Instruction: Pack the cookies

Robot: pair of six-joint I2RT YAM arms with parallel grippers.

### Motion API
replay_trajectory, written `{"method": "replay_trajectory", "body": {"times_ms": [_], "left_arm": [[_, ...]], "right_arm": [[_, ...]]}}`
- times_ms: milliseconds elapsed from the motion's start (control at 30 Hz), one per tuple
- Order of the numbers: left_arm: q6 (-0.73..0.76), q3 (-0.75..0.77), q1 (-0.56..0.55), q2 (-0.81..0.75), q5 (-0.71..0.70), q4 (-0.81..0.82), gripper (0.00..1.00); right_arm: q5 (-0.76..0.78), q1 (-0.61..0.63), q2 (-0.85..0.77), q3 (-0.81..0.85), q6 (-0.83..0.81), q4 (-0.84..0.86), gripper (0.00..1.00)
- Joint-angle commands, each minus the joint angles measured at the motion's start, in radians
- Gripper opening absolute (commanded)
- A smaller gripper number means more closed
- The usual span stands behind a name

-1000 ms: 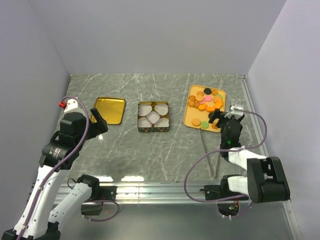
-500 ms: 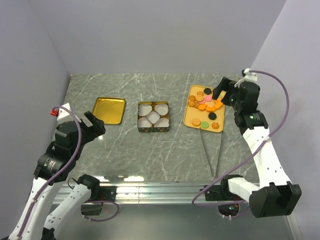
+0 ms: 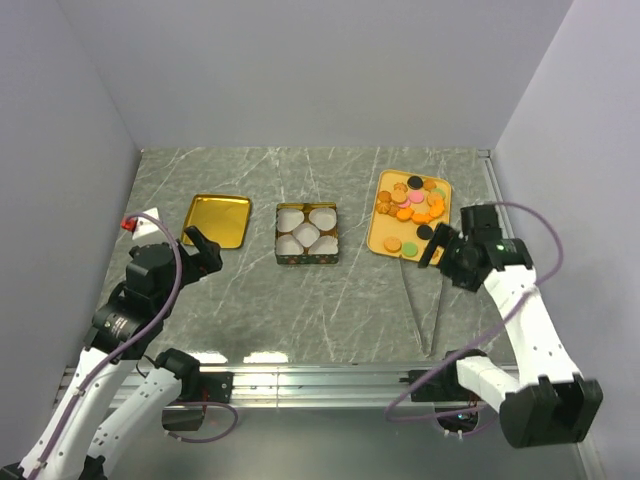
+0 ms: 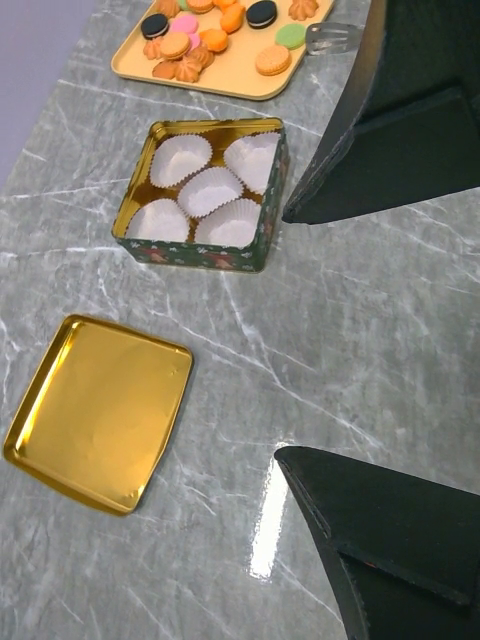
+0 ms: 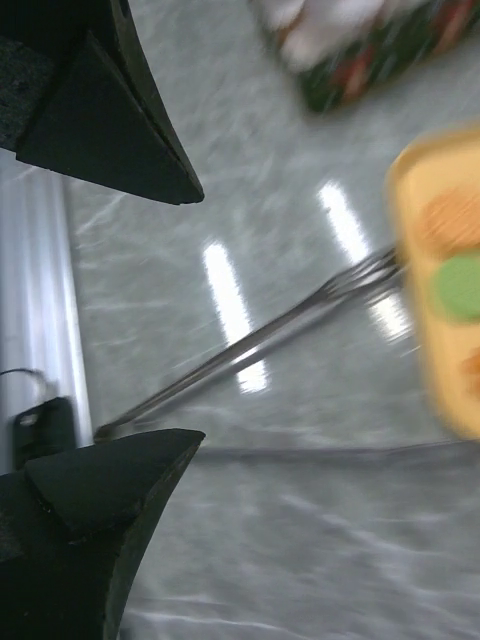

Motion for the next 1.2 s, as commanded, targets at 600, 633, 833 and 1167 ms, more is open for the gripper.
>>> {"method": "replay_trajectory", "body": {"times_ms": [600,633,833,1167], "left_arm": [[0.029,0.002,0.018,-0.041,0.034,0.060,0.98],[0.031,0.001,0.024,-0.045,0.035,0.062,0.98],[0.031,-0.002,0.041,-0.071,0.032,0.065,0.98],[0.034,-0.002,0.039,-0.064,0.038,0.066,0.98]], "right_arm": [[-0.072,0.070,0.581,0.104,-0.085,-0.178,1.00],[-0.071,0.070,0.595,0.104,-0.087,-0.178,1.00],[-0.019,0.070,0.707,0.126,-0.095,-0.179,1.00],[0.104,0.075,0.797,0.135,-0.102,-0.164,1.00]]}}
